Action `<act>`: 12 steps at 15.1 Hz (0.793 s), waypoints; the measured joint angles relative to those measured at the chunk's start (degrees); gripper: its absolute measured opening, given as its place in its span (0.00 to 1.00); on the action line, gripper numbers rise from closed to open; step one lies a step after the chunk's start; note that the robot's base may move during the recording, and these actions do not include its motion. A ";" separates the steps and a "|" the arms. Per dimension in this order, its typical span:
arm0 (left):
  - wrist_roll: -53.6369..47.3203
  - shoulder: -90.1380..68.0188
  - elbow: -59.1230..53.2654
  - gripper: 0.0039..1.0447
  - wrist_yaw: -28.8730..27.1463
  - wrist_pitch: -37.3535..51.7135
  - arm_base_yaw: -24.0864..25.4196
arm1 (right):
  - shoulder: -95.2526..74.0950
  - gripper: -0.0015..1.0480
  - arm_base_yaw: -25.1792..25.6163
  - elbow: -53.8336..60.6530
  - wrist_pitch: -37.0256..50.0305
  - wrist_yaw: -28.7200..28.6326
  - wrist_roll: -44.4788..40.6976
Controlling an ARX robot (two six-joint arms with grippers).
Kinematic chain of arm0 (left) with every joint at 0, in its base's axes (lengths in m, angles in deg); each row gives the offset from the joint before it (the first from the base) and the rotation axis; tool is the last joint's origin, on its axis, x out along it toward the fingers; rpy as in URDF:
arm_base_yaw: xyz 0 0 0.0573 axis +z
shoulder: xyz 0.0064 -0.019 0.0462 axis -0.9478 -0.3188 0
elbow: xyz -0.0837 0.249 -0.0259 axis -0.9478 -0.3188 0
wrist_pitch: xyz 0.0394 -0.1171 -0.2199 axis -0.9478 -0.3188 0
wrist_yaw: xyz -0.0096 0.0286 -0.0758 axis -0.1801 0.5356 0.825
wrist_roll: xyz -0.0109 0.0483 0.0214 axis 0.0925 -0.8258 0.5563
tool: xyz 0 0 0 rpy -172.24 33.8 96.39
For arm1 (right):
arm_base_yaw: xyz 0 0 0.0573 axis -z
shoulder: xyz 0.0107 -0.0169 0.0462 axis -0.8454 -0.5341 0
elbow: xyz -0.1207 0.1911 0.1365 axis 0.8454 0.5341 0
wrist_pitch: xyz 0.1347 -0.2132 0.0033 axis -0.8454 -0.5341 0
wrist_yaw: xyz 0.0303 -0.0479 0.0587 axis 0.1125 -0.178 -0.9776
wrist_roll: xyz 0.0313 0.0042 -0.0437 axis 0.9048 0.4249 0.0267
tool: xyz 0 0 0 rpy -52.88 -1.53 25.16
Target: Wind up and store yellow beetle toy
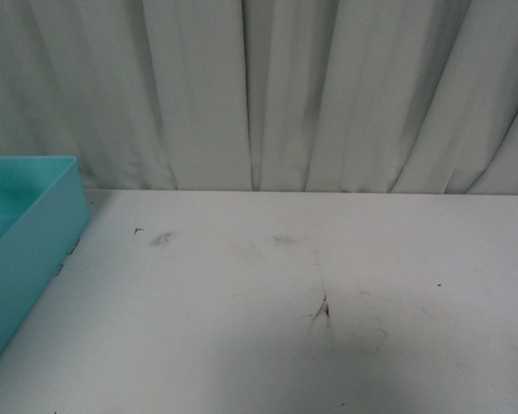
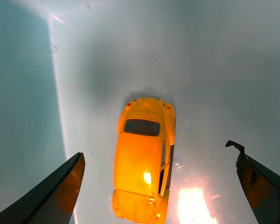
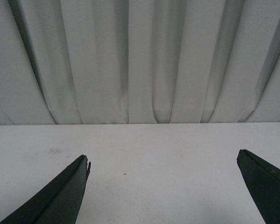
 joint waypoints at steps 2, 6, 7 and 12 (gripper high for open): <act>-0.02 5.90 0.04 0.94 2.05 -0.72 1.44 | 0.00 0.94 0.00 0.00 0.02 0.00 0.00; 0.09 19.06 -2.14 0.94 8.11 0.66 4.90 | 0.00 0.94 0.00 0.00 0.02 0.00 0.00; 0.09 23.63 -4.22 0.94 9.31 1.38 5.33 | 0.00 0.94 0.00 0.00 0.02 0.00 0.00; 19.69 50.03 -37.31 0.56 22.05 47.43 1.36 | 0.00 0.94 0.00 0.00 0.02 -0.07 0.00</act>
